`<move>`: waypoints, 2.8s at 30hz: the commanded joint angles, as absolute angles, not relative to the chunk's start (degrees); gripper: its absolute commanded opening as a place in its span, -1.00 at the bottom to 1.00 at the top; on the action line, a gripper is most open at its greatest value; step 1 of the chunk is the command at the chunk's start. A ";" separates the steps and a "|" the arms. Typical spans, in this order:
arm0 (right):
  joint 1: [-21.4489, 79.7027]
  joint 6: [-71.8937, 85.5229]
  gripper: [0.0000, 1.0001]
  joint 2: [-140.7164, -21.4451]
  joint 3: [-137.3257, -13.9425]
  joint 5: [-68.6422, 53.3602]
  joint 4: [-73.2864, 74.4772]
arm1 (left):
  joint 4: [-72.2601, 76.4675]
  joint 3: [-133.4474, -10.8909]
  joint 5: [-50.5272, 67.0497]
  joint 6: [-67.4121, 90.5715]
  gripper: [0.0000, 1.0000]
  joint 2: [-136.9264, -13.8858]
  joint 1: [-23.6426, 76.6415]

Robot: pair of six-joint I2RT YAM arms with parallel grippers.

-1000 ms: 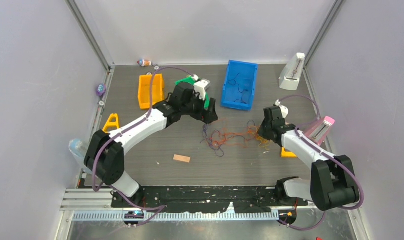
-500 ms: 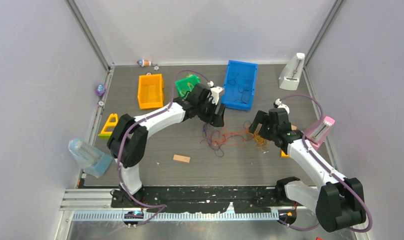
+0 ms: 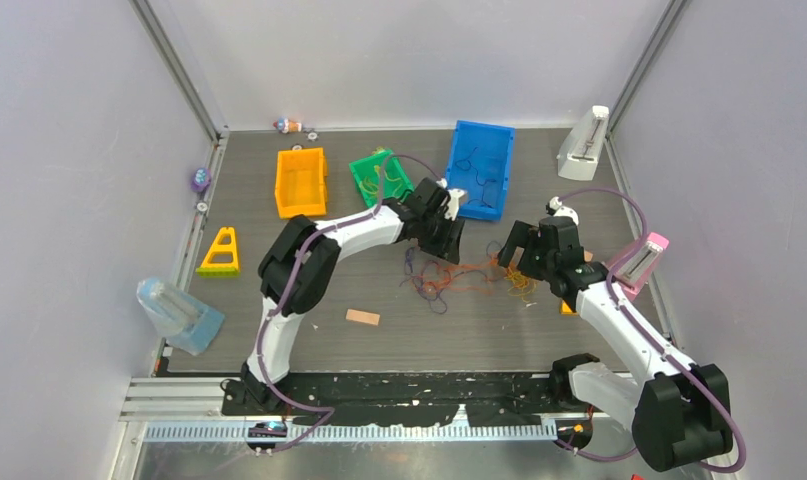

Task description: Untangle the cables

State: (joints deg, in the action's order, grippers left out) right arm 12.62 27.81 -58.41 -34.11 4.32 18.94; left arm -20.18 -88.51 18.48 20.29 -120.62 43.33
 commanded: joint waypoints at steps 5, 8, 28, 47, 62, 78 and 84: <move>12.48 26.58 0.89 -57.33 -33.25 1.37 16.11 | -17.25 -87.93 21.42 21.97 -1.00 -117.08 43.41; 12.48 24.71 0.88 -57.14 -32.31 -4.06 13.03 | -15.41 -85.12 21.90 20.78 -1.00 -110.07 43.37; 24.10 21.34 0.99 -48.16 -22.95 -22.27 -21.84 | -21.05 -105.89 40.16 30.47 -1.00 -90.34 43.42; 23.15 33.93 -0.52 -56.90 -19.73 5.47 -6.38 | -21.55 -114.95 32.23 34.53 -1.00 -81.45 39.52; 19.33 49.60 -0.90 -38.75 -21.48 39.07 21.26 | -19.61 -95.26 26.83 36.46 -1.00 -68.22 13.92; 19.51 20.83 0.91 -38.44 -21.20 -2.43 -4.24 | -15.46 -93.51 37.51 38.37 -1.00 -71.16 9.00; 21.68 15.65 0.91 -43.97 -23.84 -14.00 -13.19 | -17.44 -95.12 36.82 36.93 -1.00 -71.16 8.99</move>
